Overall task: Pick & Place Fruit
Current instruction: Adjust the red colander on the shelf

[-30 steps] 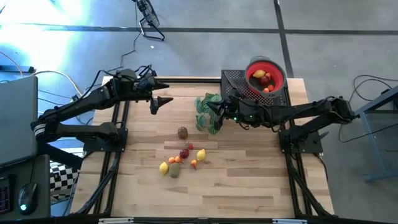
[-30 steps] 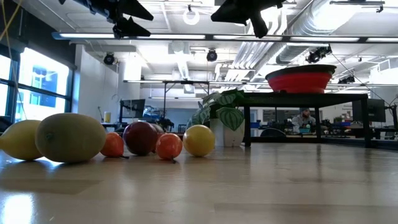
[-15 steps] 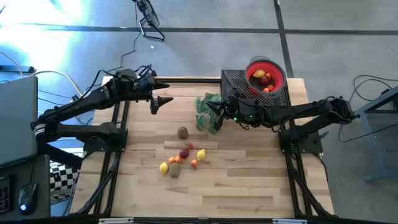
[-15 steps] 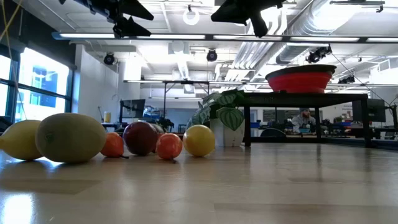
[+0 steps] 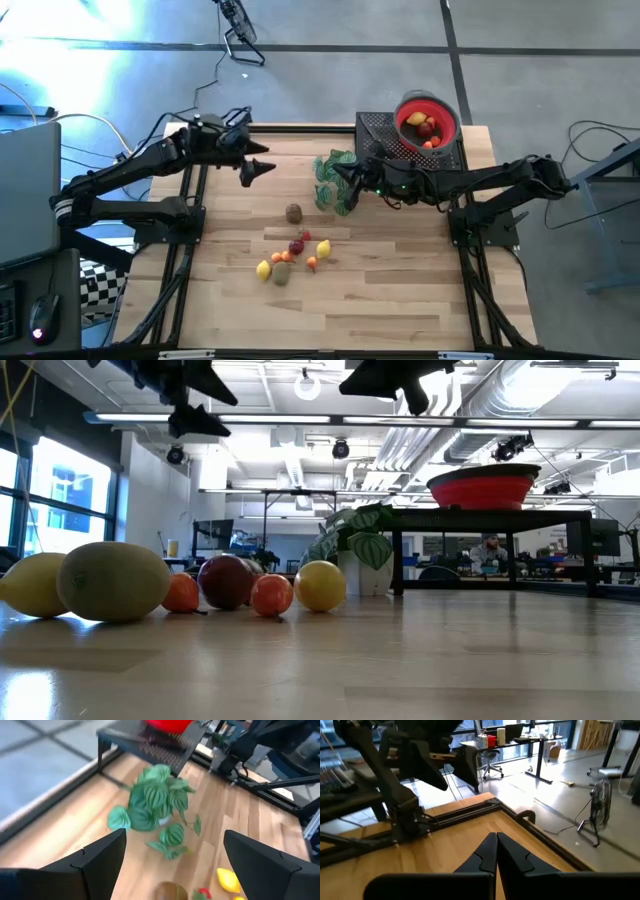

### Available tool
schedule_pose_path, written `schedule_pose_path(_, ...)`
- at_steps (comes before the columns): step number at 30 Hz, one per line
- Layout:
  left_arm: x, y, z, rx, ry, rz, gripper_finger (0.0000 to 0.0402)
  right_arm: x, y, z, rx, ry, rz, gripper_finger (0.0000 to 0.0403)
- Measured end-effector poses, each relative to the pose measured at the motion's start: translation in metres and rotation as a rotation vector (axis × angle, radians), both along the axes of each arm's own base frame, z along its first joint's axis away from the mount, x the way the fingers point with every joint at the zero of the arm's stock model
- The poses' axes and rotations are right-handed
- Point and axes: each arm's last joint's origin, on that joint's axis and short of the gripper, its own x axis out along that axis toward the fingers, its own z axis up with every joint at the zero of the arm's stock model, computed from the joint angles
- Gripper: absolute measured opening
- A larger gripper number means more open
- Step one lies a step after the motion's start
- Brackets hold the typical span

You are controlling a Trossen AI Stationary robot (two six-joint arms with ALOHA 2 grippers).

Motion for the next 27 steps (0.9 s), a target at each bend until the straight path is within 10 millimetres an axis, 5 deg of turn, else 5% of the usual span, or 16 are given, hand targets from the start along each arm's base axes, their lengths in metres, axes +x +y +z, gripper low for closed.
schedule_pose_path(7, -0.001, 0.0, -0.002, -0.196, -0.032, 0.087, 0.0329, -0.002, -0.004, -0.008, -0.133, 0.148, -0.012, 0.0002)
schedule_pose_path(14, -0.001, 0.001, -0.002, -0.248, -0.05, 0.151, 0.0329, -0.01, -0.032, -0.01, -0.125, 0.221, -0.029, 0.0002)
schedule_pose_path(22, 0.013, 0.011, -0.013, -0.239, 0.009, 0.24, 0.0329, -0.028, -0.063, -0.02, -0.077, 0.156, 0.019, 0.0002)
schedule_pose_path(27, 0.028, 0.018, -0.027, -0.303, 0.067, 0.242, 0.0329, -0.049, -0.065, -0.021, -0.09, 0.096, -0.007, 0.0002)
